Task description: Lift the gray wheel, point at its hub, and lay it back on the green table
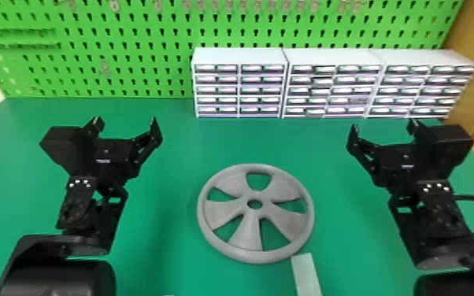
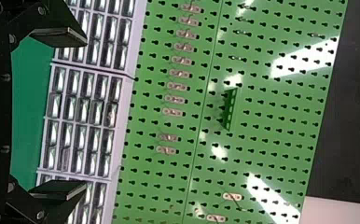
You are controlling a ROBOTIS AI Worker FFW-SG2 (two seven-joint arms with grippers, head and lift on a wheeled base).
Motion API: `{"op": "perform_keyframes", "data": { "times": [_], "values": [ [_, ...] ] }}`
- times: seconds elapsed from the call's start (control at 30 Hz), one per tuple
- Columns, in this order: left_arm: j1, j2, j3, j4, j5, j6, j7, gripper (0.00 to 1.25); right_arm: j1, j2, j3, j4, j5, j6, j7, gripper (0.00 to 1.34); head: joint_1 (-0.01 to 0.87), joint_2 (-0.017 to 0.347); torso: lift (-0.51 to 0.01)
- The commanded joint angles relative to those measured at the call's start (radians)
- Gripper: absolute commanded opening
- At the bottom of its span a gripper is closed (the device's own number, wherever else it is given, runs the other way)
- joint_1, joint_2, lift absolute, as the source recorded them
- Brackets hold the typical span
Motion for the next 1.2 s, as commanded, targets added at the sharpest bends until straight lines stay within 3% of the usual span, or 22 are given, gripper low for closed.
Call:
{"op": "perform_keyframes", "data": {
  "times": [0.0, 1.17],
  "values": [
    [0.000, 0.000, -0.002, 0.000, 0.001, 0.000, 0.000, 1.14, 0.001, 0.000, -0.002, -0.003, -0.002, 0.006, 0.000, 1.12, 0.692, 0.048, -0.093],
    [0.000, -0.002, -0.005, 0.003, -0.004, 0.000, 0.001, 1.14, -0.018, -0.008, 0.009, -0.018, -0.021, 0.100, 0.003, 1.12, 0.692, 0.048, -0.093]
  ]
}}
